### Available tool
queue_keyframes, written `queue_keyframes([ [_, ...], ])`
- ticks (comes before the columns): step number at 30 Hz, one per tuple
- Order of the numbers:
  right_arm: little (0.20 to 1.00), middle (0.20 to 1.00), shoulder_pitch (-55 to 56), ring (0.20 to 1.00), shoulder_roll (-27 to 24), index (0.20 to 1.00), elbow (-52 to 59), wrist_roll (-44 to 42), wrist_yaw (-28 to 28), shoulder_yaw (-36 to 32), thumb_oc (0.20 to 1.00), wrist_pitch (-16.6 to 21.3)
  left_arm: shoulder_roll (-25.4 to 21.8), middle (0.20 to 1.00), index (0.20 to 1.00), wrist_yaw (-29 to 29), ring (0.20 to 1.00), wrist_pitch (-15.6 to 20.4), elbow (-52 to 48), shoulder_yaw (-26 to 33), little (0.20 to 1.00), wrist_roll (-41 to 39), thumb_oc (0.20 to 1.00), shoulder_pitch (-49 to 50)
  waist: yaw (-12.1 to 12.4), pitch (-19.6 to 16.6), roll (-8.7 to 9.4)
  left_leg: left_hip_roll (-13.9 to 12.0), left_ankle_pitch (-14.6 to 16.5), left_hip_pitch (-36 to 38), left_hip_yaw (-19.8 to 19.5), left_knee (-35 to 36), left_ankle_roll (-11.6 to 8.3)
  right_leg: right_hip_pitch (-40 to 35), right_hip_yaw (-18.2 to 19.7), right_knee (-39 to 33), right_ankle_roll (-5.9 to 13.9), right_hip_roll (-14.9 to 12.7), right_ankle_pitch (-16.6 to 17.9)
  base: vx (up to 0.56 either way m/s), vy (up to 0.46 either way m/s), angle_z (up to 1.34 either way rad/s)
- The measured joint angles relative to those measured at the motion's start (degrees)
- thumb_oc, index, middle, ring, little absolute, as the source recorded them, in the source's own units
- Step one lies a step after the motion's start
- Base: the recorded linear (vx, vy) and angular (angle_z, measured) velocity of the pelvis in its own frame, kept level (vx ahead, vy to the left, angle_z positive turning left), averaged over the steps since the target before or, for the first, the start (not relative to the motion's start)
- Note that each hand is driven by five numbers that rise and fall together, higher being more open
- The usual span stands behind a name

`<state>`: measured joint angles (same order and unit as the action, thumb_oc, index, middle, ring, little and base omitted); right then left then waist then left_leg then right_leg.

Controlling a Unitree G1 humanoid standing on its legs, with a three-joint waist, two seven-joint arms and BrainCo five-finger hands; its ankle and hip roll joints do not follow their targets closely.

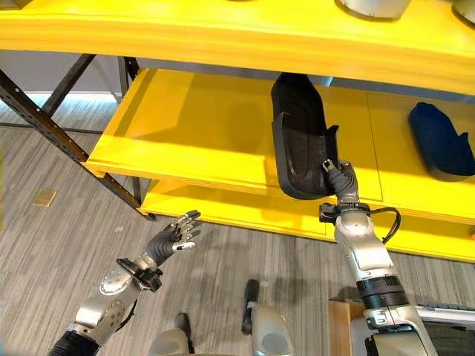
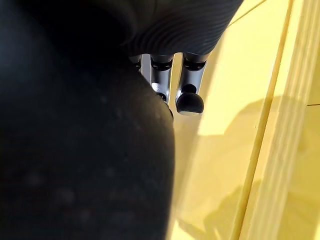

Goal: Move parts from the plastic box to the shelf.

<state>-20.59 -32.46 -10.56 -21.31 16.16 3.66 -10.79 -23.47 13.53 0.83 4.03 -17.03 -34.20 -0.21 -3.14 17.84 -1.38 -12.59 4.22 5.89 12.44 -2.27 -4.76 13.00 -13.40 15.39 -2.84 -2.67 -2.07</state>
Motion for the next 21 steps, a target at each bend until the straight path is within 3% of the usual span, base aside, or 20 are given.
queue_keyframes([
  [1, 0.2, 0.2, 0.0, 0.2, 0.07, 0.2, 0.07, 0.01, 0.37, -0.11, 0.2, -0.01, -0.06, 1.0, 1.0, -0.27, 1.0, 0.12, 0.08, 0.09, 1.0, -1.11, 1.0, -0.33, 0.22, 0.25, -0.22, -0.32, -0.7, -0.82, 0.2, -2.54, -0.88, 0.66, -0.48, 2.45, -0.74, 0.21, -1.98, 0.07, -0.04, 0.11],
  [2, 0.2, 0.2, 0.76, 0.2, 0.43, 0.2, 0.05, -0.04, 0.92, -0.55, 0.2, -0.25, -0.37, 1.0, 1.0, -0.29, 1.0, 0.15, 0.61, 0.08, 1.0, -1.28, 1.0, -1.51, 0.11, 0.91, 0.93, -0.46, -0.06, -5.33, 1.05, -12.61, -0.9, 0.92, 0.06, 4.44, -1.03, -1.49, -3.86, 0.07, 0.098, 0.16],
  [3, 0.2, 0.2, 0.7, 0.2, 0.34, 0.2, 0.0, -0.11, 1.57, -0.27, 0.2, -0.47, -0.28, 1.0, 1.0, -0.07, 1.0, 0.32, 0.66, -0.11, 1.0, -1.27, 1.0, -1.35, 0.35, 0.83, 0.29, -0.73, 0.57, -9.12, 0.57, -17.38, -1.12, 0.4, 0.66, 3.35, -0.45, -1.02, -3.04, 0.15, 0.19, 0.06],
  [5, 0.2, 0.2, -0.06, 0.2, 0.47, 0.2, -0.06, -0.58, 3.45, 0.52, 0.2, -0.52, -0.41, 1.0, 1.0, 0.03, 1.0, 0.99, 0.72, -1.12, 1.0, -1.26, 1.0, -1.01, 1.03, 0.93, -0.34, 1.97, 1.56, -10.45, -3.38, -8.59, -2.09, -0.73, 2.88, -1.55, 0.6, 0.31, -0.49, 0.15, 0.184, -0.31],
  [7, 0.2, 0.2, -0.07, 0.2, 1.14, 0.2, -0.18, -1.12, 4.98, 1.75, 0.2, -0.64, -0.29, 1.0, 1.0, 0.03, 1.0, 1.06, 0.7, -1.43, 1.0, -1.25, 1.0, -1.07, 1.39, 2.09, -0.57, 2.68, -0.89, -11.72, -5.67, -3.74, -1.7, -3.94, 4.51, -6.45, 1.6, 1.89, 1.62, 0.05, 0.199, -0.54],
  [9, 0.2, 0.2, -0.46, 0.2, 0.96, 0.2, -0.14, -2.55, 4.93, 2.14, 0.2, -0.66, -0.39, 1.0, 1.0, 0.04, 1.0, 1.06, 0.19, -1.96, 1.0, -1.27, 1.0, -1.29, 1.94, 2.59, -1.16, 2.48, -2.4, -12.39, -6.52, -2.36, -0.31, -4.27, 4.96, -6.94, 1.85, 2.56, 1.8, 0.07, 0.205, -0.82],
  [14, 0.2, 0.2, 1.42, 0.2, 0.72, 0.2, -0.01, -4.5, 6.97, -0.86, 0.2, -1.28, 0.09, 1.0, 1.0, -0.17, 1.0, 0.83, -0.33, -2.05, 1.0, -1.2, 1.0, -2.07, -3.14, 3.18, -2.36, 3.83, -3.58, -8.34, -3.19, -0.38, 0.46, -5.5, 4.92, -7.28, 0.31, 2.75, 1.77, 0.06, 0.078, -0.21],
  [15, 0.2, 0.2, 1.42, 0.2, 0.0, 0.2, -0.01, -4.46, 7.49, -1.66, 0.2, -1.32, 0.42, 1.0, 1.0, -0.2, 1.0, 0.85, -0.38, -2.16, 1.0, -1.11, 1.0, -2.33, -3.72, 3.45, -3.23, 3.58, -5.08, -6.49, -2.96, 1.31, 0.78, -5.32, 4.94, -7.24, 0.3, 3.28, 1.84, 0.0, 0.001, -0.13],
  [16, 0.2, 0.2, 1.37, 0.2, -0.03, 0.2, -0.01, -4.47, 8.09, -2.72, 0.2, -1.32, 0.49, 1.0, 1.0, -0.34, 1.0, 0.91, -0.45, -2.21, 1.0, -1.1, 1.0, -3.21, -2.82, 3.75, -2.92, 4.38, -6.81, -6.62, -1.61, 2.04, 0.64, -4.57, 6.0, -7.21, 0.87, 2.61, 2.22, -0.02, -0.017, -0.15],
  [17, 0.2, 0.2, 1.22, 0.2, 0.19, 0.2, -0.01, -4.51, 8.85, -2.86, 0.2, -1.36, 0.23, 1.0, 1.0, -1.0, 1.0, 1.08, -0.5, -2.19, 1.0, -1.14, 1.0, -3.33, -1.97, 3.82, -2.97, 5.63, -6.83, -6.87, -1.05, 2.19, 1.05, -4.31, 6.47, -7.57, 1.06, 1.39, 2.79, -0.07, -0.052, -0.1],
  [21, 0.2, 0.2, -1.1, 0.2, 0.51, 0.2, -0.07, -4.51, 9.38, -2.67, 0.2, -1.95, -1.28, 1.0, 1.0, -1.31, 1.0, 2.11, -0.61, -2.17, 1.0, -1.13, 1.0, -3.08, 0.49, 5.07, -2.93, 6.55, -6.44, -7.05, -1.12, 2.35, 1.68, -4.41, 6.49, -8.19, 1.71, 0.5, 3.01, -0.05, -0.044, 0.03],
])
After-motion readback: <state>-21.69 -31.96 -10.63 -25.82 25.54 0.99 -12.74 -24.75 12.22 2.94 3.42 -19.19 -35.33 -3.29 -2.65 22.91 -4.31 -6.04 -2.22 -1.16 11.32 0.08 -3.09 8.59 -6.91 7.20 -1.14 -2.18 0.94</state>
